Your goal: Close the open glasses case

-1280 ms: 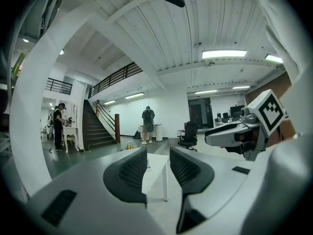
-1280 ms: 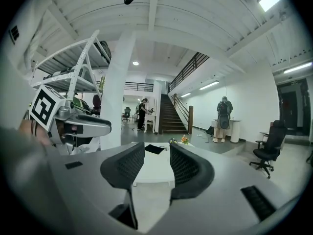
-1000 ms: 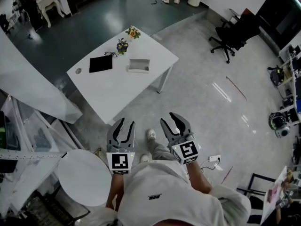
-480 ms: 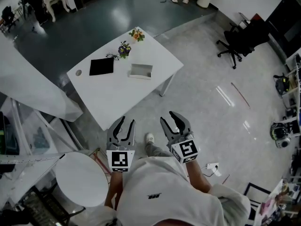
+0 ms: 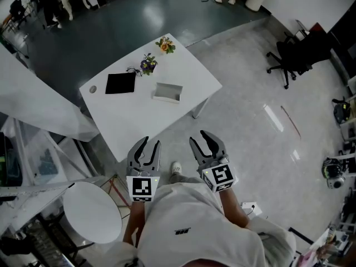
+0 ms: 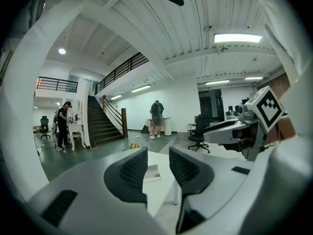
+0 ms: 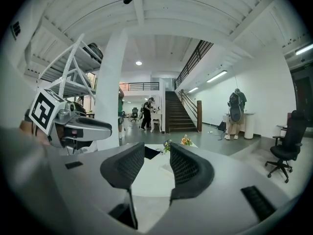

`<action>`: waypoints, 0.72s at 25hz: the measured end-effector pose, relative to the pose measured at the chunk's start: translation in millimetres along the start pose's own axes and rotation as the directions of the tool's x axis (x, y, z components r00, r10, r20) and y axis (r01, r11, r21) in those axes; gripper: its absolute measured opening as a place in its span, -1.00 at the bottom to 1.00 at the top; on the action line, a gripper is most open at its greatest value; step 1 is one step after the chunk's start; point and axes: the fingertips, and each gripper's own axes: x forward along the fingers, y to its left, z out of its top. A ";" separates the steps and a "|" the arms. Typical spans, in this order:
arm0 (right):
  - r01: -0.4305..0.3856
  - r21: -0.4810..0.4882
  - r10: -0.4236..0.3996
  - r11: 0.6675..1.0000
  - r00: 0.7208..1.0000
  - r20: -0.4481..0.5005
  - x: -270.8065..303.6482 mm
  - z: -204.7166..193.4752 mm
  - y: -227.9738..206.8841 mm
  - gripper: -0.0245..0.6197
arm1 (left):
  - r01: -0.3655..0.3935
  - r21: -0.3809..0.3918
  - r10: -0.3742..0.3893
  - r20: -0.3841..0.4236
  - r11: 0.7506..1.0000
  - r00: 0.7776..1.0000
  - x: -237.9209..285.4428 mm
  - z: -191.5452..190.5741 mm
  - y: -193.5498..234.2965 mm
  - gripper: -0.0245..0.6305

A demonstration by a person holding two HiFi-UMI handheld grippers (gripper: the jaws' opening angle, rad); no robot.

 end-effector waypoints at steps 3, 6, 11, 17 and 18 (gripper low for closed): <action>-0.016 0.003 0.016 1.000 1.000 -0.005 11.2 0.3 -17.5 -0.41 | -0.015 0.003 0.015 -0.011 1.000 1.000 18.1 2.1 -0.3 -0.48; -0.031 0.007 0.031 1.000 0.999 -0.011 21.2 -1.4 -30.3 -0.41 | -0.031 -0.003 0.031 -0.020 1.000 0.999 32.3 2.6 1.0 -0.48; -0.045 0.013 0.045 0.999 0.999 -0.011 37.7 -3.9 -46.8 -0.41 | -0.042 -0.005 0.042 -0.032 0.999 0.999 52.6 1.7 3.3 -0.48; -0.043 0.014 0.043 0.999 0.999 -0.004 54.7 -1.4 -61.2 -0.41 | -0.041 -0.003 0.041 -0.039 0.999 0.998 72.9 -0.2 7.1 -0.48; -0.041 0.013 0.041 0.999 0.999 -0.001 57.7 -0.9 -63.2 -0.41 | -0.038 -0.002 0.038 -0.038 0.999 0.999 76.6 -0.1 7.6 -0.48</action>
